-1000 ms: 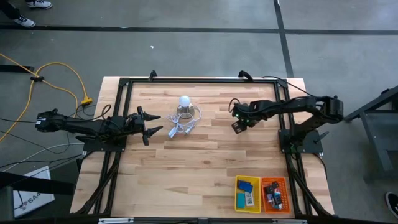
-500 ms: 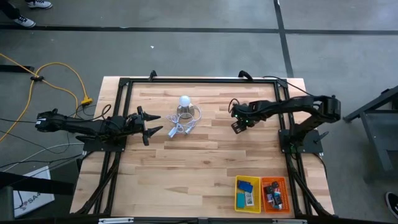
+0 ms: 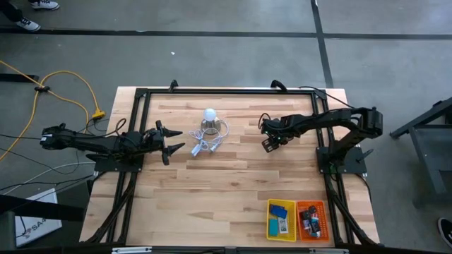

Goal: Pick & Place Office items
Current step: Put the pink charger adapter into the orange basket

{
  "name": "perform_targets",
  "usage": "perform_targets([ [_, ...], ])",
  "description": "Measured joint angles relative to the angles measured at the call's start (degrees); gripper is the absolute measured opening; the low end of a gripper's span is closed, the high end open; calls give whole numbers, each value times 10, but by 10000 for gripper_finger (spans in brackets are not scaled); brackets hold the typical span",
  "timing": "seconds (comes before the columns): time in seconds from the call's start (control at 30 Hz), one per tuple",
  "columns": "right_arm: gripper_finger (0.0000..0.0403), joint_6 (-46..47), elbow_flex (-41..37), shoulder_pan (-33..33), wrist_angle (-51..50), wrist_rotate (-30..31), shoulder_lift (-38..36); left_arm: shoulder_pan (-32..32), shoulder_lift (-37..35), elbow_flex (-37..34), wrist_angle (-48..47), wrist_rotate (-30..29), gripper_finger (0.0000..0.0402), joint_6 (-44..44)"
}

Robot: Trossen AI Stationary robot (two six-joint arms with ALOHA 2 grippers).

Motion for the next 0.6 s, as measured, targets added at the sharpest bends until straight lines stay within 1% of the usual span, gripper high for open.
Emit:
perform_targets([
  [0.3,185,-5,0,0,0,0,0,0,0,0,0,0,230,0],
  [0.6,125,-10,0,0,0,-1,0,0,0,0,0,0,230,0],
])
